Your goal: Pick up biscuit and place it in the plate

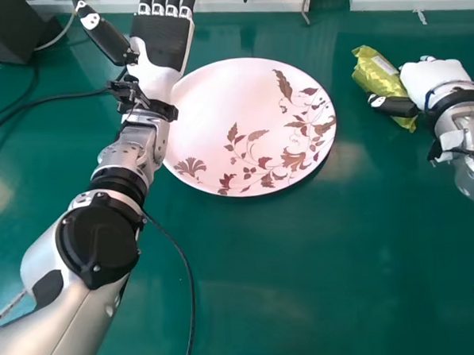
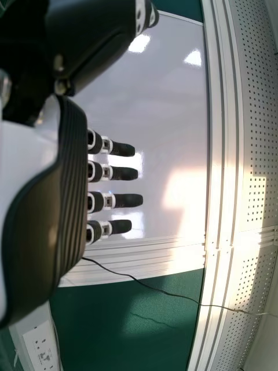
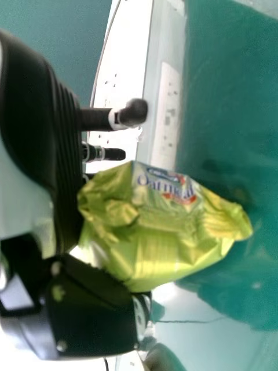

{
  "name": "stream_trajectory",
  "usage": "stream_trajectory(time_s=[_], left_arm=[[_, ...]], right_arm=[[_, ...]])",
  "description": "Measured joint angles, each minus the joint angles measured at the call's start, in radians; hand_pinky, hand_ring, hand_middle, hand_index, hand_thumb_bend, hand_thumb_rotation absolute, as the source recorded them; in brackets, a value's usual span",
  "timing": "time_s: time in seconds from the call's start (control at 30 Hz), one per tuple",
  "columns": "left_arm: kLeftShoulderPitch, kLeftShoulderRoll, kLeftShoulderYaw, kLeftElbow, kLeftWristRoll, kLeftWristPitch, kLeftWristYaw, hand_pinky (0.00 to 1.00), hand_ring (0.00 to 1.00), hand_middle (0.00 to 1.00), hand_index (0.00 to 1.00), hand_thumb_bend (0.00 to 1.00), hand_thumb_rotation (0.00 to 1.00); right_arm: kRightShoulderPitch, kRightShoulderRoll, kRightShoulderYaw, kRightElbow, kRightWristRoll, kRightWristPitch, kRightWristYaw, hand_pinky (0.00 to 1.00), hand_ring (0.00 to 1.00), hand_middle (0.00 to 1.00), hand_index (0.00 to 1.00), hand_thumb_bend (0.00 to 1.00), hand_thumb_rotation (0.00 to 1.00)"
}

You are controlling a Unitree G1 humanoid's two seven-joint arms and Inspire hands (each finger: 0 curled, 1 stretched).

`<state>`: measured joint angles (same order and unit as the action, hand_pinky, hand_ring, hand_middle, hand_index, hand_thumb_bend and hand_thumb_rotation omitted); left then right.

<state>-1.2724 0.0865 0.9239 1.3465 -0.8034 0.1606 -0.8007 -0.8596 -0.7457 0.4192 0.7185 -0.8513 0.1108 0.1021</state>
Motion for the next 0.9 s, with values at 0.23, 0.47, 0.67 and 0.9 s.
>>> stream_trajectory(time_s=[0.23,0.47,0.67,0.9], left_arm=[[0.0,0.0,-0.005,0.0,0.007,-0.025,0.006,1.0,0.95,1.0,1.0,1.0,0.5],[-0.001,0.0,-0.035,0.0,0.052,-0.048,-0.024,0.98,0.95,1.0,1.0,1.0,0.5],[-0.001,0.0,-0.051,-0.001,0.085,-0.098,-0.023,0.98,0.95,0.99,1.0,1.0,0.49],[-0.005,0.0,-0.051,-0.001,0.085,-0.106,-0.004,1.0,0.95,1.0,1.0,1.0,0.49]], right_arm=[[0.003,0.0,-0.007,-0.005,0.001,0.0,0.004,0.0,0.0,0.02,0.48,0.51,0.04],[0.007,0.0,-0.009,-0.01,0.001,0.0,0.001,0.0,0.0,0.01,0.47,0.51,0.05],[0.009,-0.001,-0.012,-0.018,0.001,0.002,0.011,0.0,0.0,0.0,0.47,0.51,0.05],[0.01,-0.001,-0.019,-0.025,0.004,0.002,0.021,0.0,0.0,0.0,0.47,0.51,0.05]])
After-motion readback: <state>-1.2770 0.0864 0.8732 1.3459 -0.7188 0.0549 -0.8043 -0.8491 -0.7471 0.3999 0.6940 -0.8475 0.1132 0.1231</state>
